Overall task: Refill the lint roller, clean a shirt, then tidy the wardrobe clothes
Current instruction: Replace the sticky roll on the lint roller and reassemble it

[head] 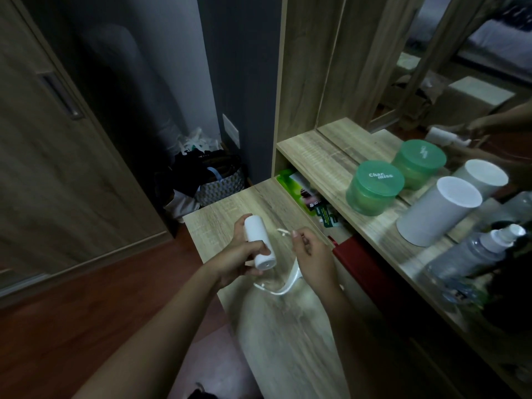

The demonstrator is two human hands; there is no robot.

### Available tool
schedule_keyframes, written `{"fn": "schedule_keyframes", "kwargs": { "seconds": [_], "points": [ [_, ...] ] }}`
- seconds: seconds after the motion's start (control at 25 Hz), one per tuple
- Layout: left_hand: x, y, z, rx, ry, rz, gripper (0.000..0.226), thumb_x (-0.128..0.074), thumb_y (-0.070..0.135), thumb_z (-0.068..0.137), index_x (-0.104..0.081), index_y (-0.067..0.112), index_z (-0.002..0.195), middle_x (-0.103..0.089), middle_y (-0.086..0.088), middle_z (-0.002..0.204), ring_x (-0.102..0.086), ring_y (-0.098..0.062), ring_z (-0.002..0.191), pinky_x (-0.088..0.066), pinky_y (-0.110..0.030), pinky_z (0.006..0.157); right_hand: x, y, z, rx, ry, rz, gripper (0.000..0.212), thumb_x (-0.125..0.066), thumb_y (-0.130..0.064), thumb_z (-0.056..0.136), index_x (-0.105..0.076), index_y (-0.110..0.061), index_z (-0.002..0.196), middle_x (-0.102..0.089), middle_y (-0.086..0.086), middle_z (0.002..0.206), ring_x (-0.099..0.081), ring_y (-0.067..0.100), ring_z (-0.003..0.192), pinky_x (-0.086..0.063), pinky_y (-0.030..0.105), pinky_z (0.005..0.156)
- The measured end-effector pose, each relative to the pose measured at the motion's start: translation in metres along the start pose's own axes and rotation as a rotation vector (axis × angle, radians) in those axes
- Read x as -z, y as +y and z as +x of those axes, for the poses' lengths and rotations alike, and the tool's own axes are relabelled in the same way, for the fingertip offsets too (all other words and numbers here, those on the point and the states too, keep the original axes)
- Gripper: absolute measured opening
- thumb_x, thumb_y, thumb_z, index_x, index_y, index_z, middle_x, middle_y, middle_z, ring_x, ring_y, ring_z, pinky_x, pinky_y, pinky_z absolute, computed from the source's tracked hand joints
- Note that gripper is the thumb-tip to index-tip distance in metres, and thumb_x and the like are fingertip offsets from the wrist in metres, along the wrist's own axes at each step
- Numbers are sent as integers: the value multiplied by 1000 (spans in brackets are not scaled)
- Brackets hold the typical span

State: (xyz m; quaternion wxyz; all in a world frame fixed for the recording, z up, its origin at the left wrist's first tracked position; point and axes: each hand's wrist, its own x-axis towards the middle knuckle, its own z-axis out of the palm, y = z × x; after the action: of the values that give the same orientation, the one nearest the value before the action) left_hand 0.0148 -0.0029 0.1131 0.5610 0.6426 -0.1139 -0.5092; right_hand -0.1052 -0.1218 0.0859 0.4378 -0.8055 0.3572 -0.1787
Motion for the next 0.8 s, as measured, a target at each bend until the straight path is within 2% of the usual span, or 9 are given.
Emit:
{"fn": "schedule_keyframes", "kwargs": {
  "seconds": [0.2,0.36,0.44,0.6,0.8],
  "points": [
    [1,-5,-5,-13,-70,141,82,-60,14,70,-19,55,128,-48,-12,113,-60,-23,91,-53,-28,60,-1,-7,7,11,28,-34,24,-41,-38,96,-56,-25,82,-46,-6,56,-42,7,53,-33,28,55],
    [7,1,-3,-64,-70,233,83,-61,5,82,-17,57,128,-50,-17,116,-59,-27,96,-55,-37,72,-1,-13,12,40,18,-39,25,-41,-36,97,-58,-21,86,-46,-6,58,-43,6,55,-33,27,55],
    [8,4,-3,-79,-89,274,86,-62,3,83,-14,56,130,-52,-17,114,-60,-25,93,-56,-35,71,0,-17,14,53,50,-27,23,-42,-34,97,-57,-22,85,-47,-7,60,-43,6,57,-33,29,55],
    [5,3,-5,-46,-120,256,88,-59,0,83,-13,56,134,-55,-12,105,-60,-19,79,-50,-26,58,2,-22,19,38,87,-67,26,-43,-35,97,-60,-18,88,-46,-10,62,-48,14,64,-32,29,56],
    [2,9,-7,-76,-158,221,91,-60,-2,83,-16,60,132,-54,-13,111,-62,-22,87,-55,-36,68,6,-28,19,-26,87,-74,30,-42,-43,95,-62,-22,92,-54,-9,70,-54,17,73,-32,28,56]
  ]
}}
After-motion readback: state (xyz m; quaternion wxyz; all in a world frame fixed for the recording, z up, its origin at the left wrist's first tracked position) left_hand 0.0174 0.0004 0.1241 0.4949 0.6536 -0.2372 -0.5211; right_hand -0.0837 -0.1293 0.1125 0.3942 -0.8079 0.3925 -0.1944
